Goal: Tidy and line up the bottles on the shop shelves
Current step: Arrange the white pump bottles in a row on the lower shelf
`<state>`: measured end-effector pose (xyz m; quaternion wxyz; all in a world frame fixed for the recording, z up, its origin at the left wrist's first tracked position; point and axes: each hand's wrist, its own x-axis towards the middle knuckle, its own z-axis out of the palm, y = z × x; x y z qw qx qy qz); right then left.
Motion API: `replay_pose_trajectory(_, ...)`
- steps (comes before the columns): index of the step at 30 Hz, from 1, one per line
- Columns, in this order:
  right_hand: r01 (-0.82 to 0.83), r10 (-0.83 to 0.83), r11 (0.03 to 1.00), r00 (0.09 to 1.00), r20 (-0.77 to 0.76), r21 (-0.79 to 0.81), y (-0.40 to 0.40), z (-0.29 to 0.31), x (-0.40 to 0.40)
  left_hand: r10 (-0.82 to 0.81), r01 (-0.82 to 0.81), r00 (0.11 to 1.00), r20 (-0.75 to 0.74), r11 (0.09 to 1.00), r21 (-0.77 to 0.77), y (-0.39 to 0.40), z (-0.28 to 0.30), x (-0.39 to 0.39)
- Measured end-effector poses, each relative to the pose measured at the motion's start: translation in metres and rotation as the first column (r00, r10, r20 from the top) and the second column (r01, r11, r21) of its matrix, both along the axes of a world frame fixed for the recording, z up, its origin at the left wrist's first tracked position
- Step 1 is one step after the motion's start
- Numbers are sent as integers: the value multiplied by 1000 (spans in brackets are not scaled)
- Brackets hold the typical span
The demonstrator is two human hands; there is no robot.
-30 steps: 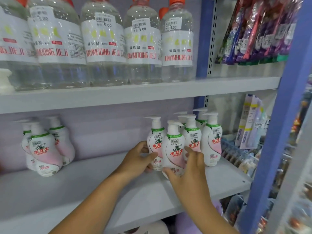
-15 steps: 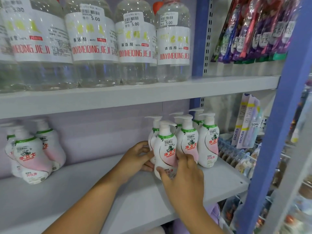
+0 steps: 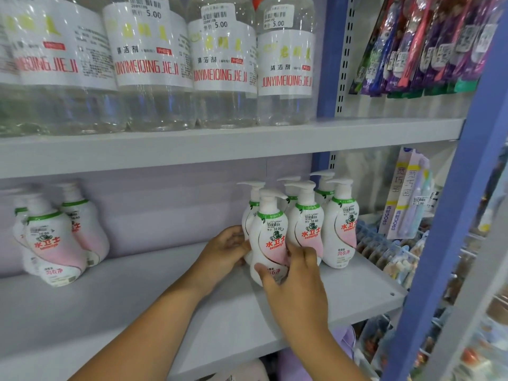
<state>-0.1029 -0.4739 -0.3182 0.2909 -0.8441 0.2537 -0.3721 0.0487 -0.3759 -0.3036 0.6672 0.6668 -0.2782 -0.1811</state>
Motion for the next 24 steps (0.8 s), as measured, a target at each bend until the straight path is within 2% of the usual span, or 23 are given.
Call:
replay_pose_trajectory(9,-51,50,998,998,38,33,-4,-2,-2,86,-86,996,6,996,23,5,10,-23)
replay_pose_trajectory(12,-106,97,994,968,233,25,4,-4,-14,197,-202,978,71,977,63,18,16,-31)
replay_pose_trajectory(15,-325,304,946,881,361,-3,33,0,-12,332,-340,937,111,938,63,55,20,-36)
replay_pose_trajectory(17,-493,458,869,830,317,35,59,6,6,481,-492,864,149,869,44,98,22,-36)
replay_pose_trajectory(19,-609,586,782,791,178,134,86,13,36,648,-655,748,142,755,7,151,23,-31)
replay_pose_trajectory(22,-648,686,700,727,-29,302,128,25,89,850,-854,515,115,520,-18,229,24,-7)
replay_pose_trajectory(24,-650,709,681,700,-83,339,157,35,125,903,-908,417,104,418,12,267,25,13)
